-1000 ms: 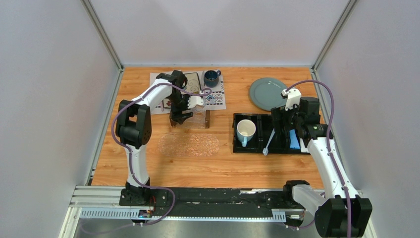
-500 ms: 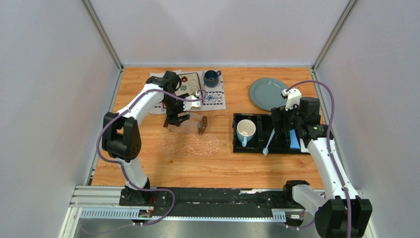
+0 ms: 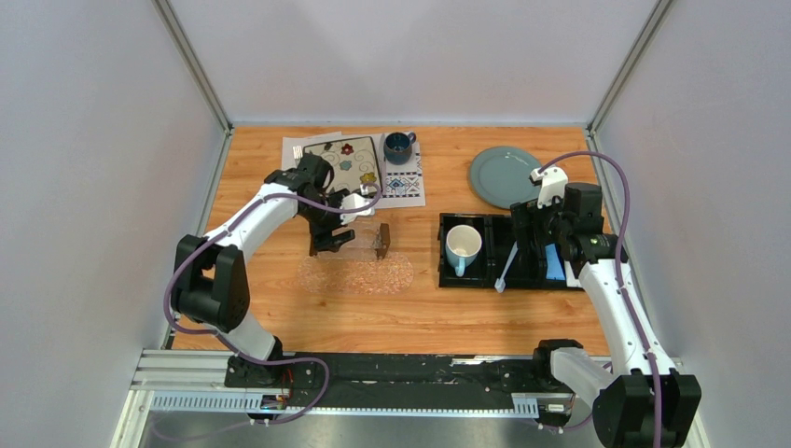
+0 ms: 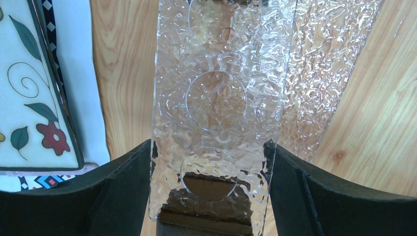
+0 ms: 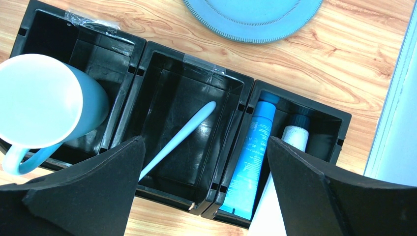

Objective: Prepare toiletry sets of a toothbrush and toothpaste on the tray

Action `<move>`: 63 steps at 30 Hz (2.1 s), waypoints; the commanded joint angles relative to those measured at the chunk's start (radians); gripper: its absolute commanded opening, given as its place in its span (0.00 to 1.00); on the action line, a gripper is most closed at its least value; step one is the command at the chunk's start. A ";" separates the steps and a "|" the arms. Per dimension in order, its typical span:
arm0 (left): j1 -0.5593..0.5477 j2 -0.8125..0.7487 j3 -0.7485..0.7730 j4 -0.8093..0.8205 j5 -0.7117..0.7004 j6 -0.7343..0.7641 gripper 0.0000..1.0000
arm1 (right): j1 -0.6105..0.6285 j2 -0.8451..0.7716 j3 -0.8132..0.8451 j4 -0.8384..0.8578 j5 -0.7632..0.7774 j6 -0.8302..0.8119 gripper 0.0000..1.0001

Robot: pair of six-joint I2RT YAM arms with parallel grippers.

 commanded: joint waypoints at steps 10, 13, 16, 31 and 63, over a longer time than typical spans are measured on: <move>-0.003 -0.139 -0.141 0.175 0.121 -0.031 0.00 | 0.001 -0.014 -0.007 0.025 0.014 -0.012 1.00; 0.002 -0.154 -0.163 0.185 0.144 -0.031 0.00 | 0.001 -0.014 -0.007 0.025 0.012 -0.012 1.00; 0.006 -0.167 -0.189 0.195 0.147 -0.013 0.00 | 0.001 -0.016 -0.009 0.024 0.014 -0.012 1.00; 0.089 -0.191 -0.269 0.084 0.236 0.228 0.00 | 0.001 -0.007 -0.012 0.027 0.014 -0.018 1.00; 0.089 -0.153 -0.264 0.037 0.121 0.228 0.35 | 0.001 -0.011 -0.006 0.021 0.006 -0.010 1.00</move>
